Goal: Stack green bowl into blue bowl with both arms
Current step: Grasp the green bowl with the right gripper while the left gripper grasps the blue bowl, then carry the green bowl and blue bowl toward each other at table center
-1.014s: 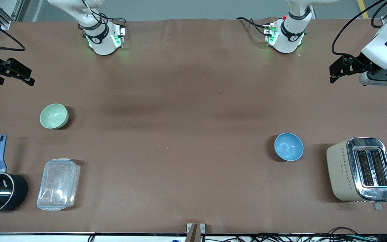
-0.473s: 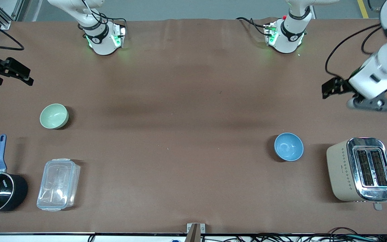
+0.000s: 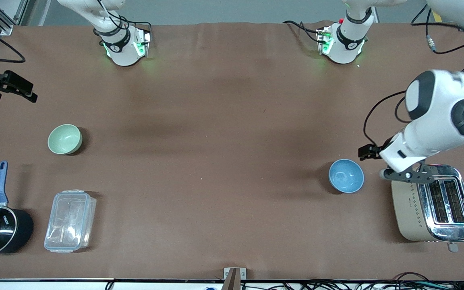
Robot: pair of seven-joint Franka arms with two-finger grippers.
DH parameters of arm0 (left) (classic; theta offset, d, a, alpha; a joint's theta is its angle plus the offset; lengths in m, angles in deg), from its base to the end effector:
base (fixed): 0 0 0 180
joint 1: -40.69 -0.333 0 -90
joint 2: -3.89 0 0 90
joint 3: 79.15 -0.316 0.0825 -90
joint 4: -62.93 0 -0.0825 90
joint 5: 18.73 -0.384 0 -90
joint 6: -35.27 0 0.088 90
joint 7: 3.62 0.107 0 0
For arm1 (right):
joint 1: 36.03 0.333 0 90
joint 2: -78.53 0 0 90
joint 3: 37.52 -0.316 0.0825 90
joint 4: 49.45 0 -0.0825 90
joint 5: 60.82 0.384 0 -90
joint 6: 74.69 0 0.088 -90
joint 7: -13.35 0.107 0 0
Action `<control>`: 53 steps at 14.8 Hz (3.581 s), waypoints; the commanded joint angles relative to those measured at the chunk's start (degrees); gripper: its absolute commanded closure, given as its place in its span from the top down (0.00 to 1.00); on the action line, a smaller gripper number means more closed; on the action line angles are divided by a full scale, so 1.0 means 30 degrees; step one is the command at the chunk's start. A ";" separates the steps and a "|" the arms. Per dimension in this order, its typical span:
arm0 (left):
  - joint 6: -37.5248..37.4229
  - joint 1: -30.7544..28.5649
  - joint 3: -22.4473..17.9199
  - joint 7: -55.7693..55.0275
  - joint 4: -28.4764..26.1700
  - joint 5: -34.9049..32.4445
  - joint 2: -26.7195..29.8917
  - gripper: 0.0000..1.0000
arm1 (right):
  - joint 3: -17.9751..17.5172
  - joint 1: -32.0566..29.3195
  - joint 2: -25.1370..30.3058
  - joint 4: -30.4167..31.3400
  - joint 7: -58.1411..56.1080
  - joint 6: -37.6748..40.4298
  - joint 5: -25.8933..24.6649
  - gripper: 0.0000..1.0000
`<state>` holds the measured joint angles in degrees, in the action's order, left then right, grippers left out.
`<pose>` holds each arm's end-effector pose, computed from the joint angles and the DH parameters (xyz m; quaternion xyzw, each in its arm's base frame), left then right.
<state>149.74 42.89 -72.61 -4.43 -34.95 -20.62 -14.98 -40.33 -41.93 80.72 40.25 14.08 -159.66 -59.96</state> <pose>0.6376 -0.0896 0.3969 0.9971 -0.0735 -0.0190 0.0020 0.5329 -0.0265 0.6402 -0.9992 0.0329 0.0220 0.0070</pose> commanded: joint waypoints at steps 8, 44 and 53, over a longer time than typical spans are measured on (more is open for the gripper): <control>0.4672 -0.1376 -0.0042 0.0387 -0.2382 -0.0101 -0.2201 0.89 | -0.0089 -0.6638 -0.0463 0.7210 -0.3898 -0.4770 0.0271 1.00; 0.8097 0.7029 0.5204 -1.7484 0.2450 -0.0101 -0.7765 0.00 | -0.0236 -0.3402 -0.2696 0.7864 -0.3065 -0.6864 0.3845 0.01; 0.9394 0.8409 0.4412 -1.7455 0.2509 -0.0101 -0.8855 0.97 | -0.0294 0.4770 -0.2370 0.7835 0.5370 -0.8907 0.4020 0.00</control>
<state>177.96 67.60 -58.55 -56.33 -28.52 -20.63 -41.75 -41.83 -32.09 72.77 62.32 25.13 -183.31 -48.48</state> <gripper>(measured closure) 0.705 0.960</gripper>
